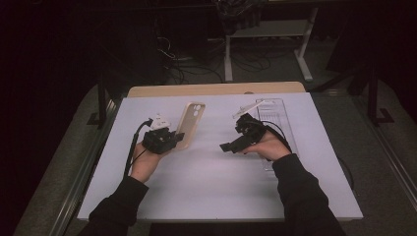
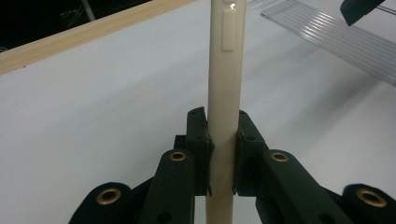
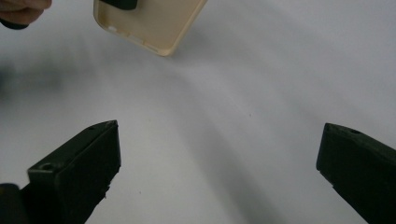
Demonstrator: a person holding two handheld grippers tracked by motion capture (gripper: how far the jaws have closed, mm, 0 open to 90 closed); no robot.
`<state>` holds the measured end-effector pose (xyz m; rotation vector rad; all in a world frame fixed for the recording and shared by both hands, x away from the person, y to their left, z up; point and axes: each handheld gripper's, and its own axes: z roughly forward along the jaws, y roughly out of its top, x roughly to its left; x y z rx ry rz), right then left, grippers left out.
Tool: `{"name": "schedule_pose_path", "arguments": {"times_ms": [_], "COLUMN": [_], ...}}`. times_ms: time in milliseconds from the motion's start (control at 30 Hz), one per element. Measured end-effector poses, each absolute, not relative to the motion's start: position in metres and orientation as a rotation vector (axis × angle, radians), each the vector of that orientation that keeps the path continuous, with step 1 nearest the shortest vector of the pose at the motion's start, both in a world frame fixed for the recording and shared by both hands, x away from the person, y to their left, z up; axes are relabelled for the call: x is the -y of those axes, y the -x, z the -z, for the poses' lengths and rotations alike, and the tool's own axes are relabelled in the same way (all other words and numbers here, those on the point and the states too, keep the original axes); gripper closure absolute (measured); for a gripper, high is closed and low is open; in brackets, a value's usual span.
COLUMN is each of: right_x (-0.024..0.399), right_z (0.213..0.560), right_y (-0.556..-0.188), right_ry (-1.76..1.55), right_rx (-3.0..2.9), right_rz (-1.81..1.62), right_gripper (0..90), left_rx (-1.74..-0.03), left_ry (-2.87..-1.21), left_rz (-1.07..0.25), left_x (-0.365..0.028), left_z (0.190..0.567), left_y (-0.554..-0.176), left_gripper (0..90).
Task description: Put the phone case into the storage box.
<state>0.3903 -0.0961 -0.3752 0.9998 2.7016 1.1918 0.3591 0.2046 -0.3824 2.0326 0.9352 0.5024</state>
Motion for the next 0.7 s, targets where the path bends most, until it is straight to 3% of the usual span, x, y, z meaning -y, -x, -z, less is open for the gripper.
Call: {"name": "schedule_pose_path", "arguments": {"times_ms": [700], "right_x": [0.085], "right_z": [0.38], "right_y": [-0.399], "right_ry": [-1.076], "right_rx": [-2.609], "right_rz": [-1.359], "right_gripper": [0.0], "left_rx": [-0.973], "left_ry": [-2.016], "left_rz": [-0.492], "left_x": [-0.189], "left_z": [0.385], "left_y": [-0.355], "left_gripper": [79.4]}}
